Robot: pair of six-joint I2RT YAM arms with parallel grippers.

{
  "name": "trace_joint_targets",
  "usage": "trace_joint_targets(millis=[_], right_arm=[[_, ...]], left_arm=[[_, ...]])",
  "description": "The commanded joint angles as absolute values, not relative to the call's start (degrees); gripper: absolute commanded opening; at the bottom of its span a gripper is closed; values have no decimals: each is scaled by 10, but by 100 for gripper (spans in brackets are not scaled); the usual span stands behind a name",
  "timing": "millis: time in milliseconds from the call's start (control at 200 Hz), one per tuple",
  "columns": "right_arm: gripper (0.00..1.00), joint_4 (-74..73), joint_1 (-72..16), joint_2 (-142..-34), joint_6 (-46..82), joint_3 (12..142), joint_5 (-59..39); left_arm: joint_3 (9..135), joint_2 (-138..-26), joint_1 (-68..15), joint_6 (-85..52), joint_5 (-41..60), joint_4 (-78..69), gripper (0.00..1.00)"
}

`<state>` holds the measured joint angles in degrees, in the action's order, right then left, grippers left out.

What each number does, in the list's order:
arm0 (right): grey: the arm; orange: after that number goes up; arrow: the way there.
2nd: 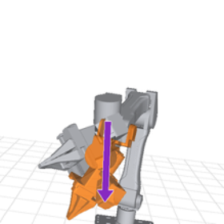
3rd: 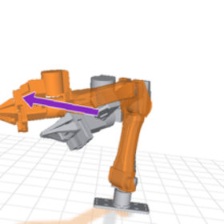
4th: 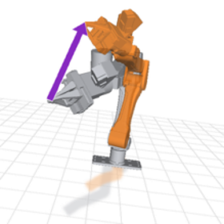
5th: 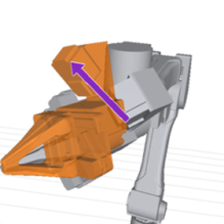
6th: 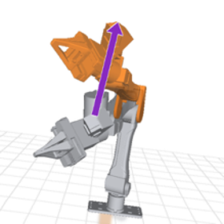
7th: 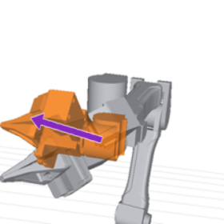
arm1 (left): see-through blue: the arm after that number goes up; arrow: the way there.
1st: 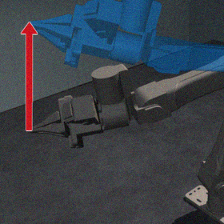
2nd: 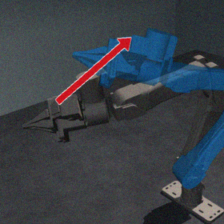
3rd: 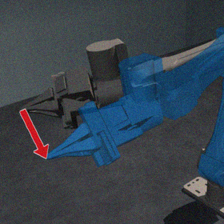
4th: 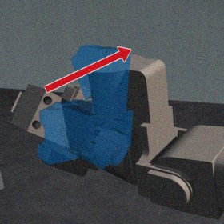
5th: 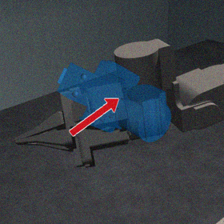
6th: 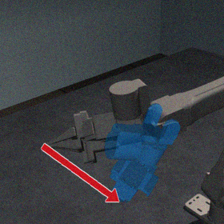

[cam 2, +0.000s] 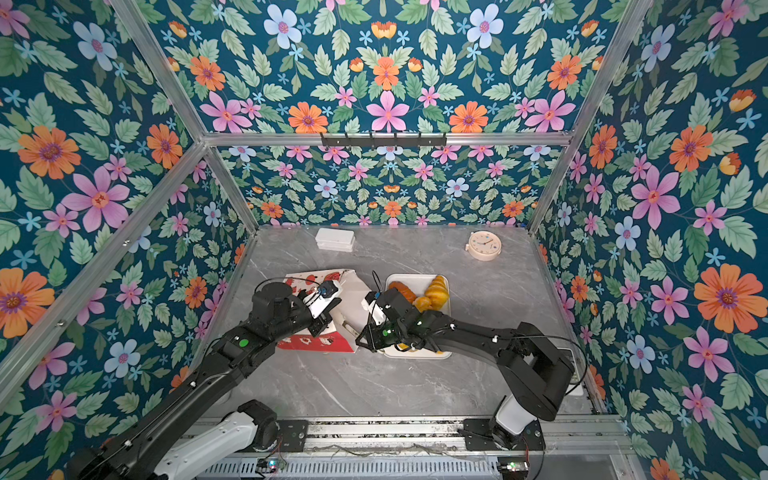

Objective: Take the fake bread out of the paper bag

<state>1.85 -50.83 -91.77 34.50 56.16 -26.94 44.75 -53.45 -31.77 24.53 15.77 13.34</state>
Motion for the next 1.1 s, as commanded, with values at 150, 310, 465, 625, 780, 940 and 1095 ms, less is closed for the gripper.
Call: trace_joint_targets(millis=[150,310,465,625,780,940,1095], right_arm=[[0,5,-510,-945,391,604,-386],[0,-83,-510,-999,466,620,-473],[0,-227,-502,-1031,565,620,-542],[0,-321,-482,-1033,631,617,-574],[0,-306,-464,-1021,629,620,-577],[0,-284,-463,-1019,613,614,-569],[0,-211,-463,-1013,565,612,-526]], left_arm=[[537,-640,-317,283,134,207,0],[584,-704,-317,301,145,217,0],[639,-760,-317,329,153,256,0],[670,-791,-317,344,157,273,0],[678,-802,-317,350,162,265,0],[665,-790,-317,350,174,245,0],[635,-767,-317,347,167,222,0]])
